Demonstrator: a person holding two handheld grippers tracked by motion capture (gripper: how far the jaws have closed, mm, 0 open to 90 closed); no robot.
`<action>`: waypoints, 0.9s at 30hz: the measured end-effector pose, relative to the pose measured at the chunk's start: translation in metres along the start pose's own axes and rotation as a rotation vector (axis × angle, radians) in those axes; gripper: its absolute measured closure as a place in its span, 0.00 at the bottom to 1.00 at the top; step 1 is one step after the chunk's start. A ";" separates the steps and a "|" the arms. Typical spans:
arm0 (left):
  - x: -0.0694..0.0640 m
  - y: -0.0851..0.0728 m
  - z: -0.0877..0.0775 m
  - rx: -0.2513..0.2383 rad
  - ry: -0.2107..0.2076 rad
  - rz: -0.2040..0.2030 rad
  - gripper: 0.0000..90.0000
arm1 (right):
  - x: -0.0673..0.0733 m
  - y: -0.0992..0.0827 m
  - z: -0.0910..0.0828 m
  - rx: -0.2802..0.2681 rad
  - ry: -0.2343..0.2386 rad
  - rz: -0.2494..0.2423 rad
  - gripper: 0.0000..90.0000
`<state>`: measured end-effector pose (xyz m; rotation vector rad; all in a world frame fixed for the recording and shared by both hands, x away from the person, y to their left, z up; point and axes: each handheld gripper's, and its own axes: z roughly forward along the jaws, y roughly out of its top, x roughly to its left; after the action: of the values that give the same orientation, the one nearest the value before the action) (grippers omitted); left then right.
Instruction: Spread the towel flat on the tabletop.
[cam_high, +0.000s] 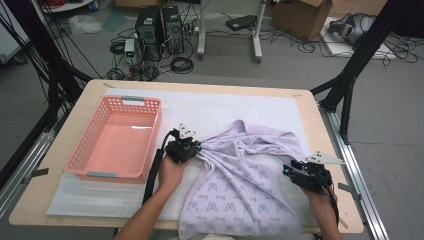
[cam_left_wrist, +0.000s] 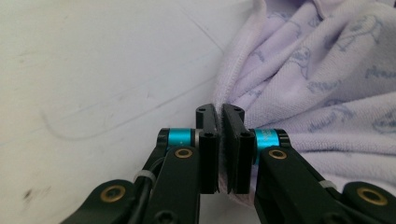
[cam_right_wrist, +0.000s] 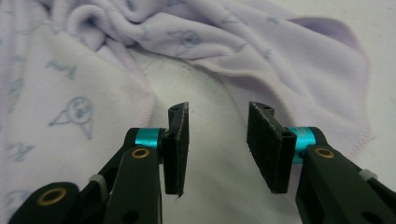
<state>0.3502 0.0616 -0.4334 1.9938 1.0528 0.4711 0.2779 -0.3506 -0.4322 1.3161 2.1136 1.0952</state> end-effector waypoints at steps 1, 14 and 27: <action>0.002 -0.001 -0.002 0.008 -0.010 -0.007 0.94 | -0.001 0.001 0.001 -0.002 -0.002 -0.001 0.65; -0.004 0.064 0.052 -0.069 -0.164 0.060 0.63 | -0.006 0.001 -0.001 -0.016 0.015 0.024 0.63; -0.040 0.103 0.127 0.066 -0.223 0.223 0.58 | -0.013 -0.006 -0.013 -0.021 0.002 0.016 0.62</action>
<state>0.4602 -0.0662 -0.4255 2.1766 0.7215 0.3231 0.2718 -0.3692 -0.4299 1.3246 2.0917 1.1224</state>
